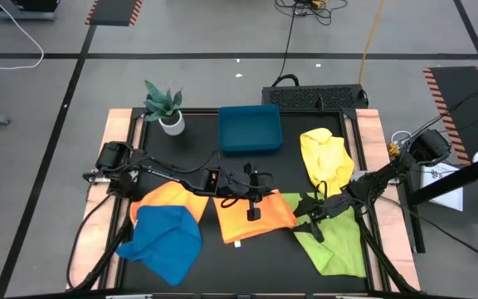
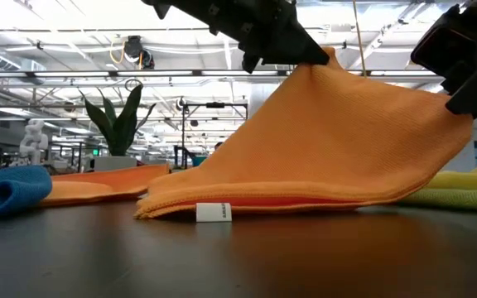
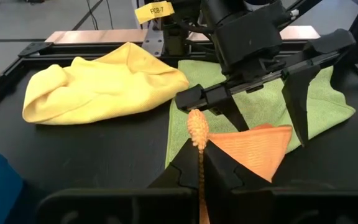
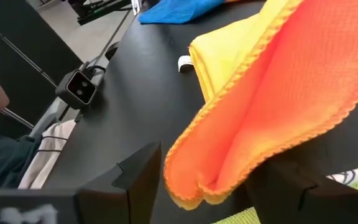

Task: Fold microfiber towels
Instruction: Fold the right orange microfiber towel

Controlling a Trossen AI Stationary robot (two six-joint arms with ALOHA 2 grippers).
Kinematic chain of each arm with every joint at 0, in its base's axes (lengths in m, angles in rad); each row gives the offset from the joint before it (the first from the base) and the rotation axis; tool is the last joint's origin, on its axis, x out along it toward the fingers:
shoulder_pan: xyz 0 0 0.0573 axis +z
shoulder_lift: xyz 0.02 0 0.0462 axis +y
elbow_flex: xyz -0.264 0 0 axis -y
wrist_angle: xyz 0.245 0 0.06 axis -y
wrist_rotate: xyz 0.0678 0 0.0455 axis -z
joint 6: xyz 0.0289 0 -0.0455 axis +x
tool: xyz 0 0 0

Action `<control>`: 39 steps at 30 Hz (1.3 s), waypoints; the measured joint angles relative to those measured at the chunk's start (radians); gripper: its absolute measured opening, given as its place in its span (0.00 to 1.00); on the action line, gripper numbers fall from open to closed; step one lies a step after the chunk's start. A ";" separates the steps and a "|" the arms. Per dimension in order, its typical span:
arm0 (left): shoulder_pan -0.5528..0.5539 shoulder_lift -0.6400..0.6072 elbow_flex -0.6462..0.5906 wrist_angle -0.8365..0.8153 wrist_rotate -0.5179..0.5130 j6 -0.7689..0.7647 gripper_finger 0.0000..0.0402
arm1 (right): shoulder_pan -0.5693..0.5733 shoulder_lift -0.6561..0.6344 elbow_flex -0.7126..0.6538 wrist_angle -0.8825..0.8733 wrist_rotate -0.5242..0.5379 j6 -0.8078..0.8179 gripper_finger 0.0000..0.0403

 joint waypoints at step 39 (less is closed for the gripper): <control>-0.510 -0.226 0.000 -0.117 -0.594 -0.108 0.01 | 0.010 -0.146 0.363 -0.206 -0.226 -0.272 0.00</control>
